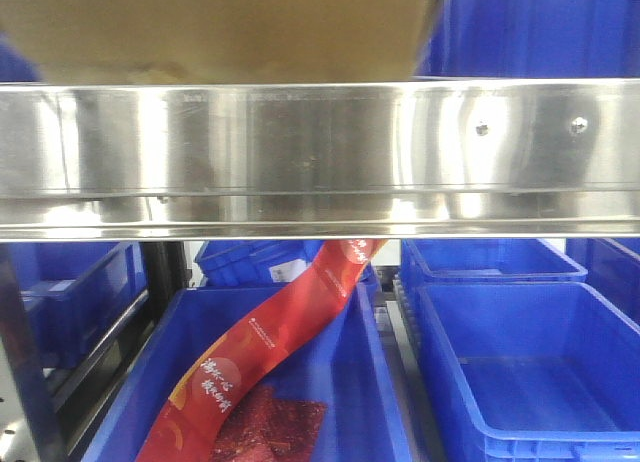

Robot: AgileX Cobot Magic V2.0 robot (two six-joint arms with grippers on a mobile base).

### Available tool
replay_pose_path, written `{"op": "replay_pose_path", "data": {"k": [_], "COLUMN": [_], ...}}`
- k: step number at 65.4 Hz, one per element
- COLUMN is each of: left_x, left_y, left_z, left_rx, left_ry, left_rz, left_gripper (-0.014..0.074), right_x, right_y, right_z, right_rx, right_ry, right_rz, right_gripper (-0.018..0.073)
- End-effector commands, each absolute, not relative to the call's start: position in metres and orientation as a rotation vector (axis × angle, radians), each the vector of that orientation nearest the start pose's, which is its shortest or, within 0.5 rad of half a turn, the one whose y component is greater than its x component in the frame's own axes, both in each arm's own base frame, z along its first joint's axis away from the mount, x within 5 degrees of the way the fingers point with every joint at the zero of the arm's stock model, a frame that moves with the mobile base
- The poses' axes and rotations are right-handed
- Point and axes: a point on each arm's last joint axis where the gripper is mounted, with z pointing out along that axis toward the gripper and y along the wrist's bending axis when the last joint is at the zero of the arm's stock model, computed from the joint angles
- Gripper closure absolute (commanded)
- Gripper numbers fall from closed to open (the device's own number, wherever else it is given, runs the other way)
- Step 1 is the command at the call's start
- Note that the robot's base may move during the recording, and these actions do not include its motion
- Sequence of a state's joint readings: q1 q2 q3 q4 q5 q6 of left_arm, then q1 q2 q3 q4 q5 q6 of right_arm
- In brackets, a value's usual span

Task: Stack two boxes on right shelf middle
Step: 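Lower the held boxes onto the middle shelf with both grippers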

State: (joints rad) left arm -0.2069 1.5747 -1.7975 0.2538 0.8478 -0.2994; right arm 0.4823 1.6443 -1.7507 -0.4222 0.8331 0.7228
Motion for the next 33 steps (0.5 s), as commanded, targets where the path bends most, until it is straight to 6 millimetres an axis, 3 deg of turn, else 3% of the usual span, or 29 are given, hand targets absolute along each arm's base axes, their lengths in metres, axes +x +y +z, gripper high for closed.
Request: {"op": "replay_pose_path", "data": {"k": [1, 7, 13, 18, 27, 33], "left_x": [0.345, 0.346, 0.347, 0.348, 0.348, 0.349], "left_y": [-0.057, -0.057, -0.057, -0.057, -0.057, -0.057], "left_z": [0.464, 0.461, 0.458, 0.455, 0.453, 0.454], "left_rx": [-0.023, -0.019, -0.022, -0.024, -0.024, -0.021], "left_ry": [2.047, 2.069, 2.091, 2.112, 2.123, 2.108], "left_rz": [-0.051, -0.042, -0.039, -0.033, -0.028, -0.032], "left_gripper": [0.0707, 0.0697, 0.0603, 0.0454, 0.0228, 0.0169], "right_x": [0.344, 0.345, 0.345, 0.346, 0.346, 0.347], "right_y": [0.155, 0.155, 0.155, 0.153, 0.153, 0.153], "right_z": [0.433, 0.433, 0.433, 0.433, 0.433, 0.433], "right_rx": [0.103, 0.102, 0.103, 0.108, 0.108, 0.104], "right_ry": [2.059, 2.056, 2.054, 2.054, 2.053, 2.044], "right_rz": [0.269, 0.271, 0.271, 0.268, 0.268, 0.271], "right_gripper": [0.0711, 0.071, 0.0657, 0.0543, 0.026, 0.0144]}}
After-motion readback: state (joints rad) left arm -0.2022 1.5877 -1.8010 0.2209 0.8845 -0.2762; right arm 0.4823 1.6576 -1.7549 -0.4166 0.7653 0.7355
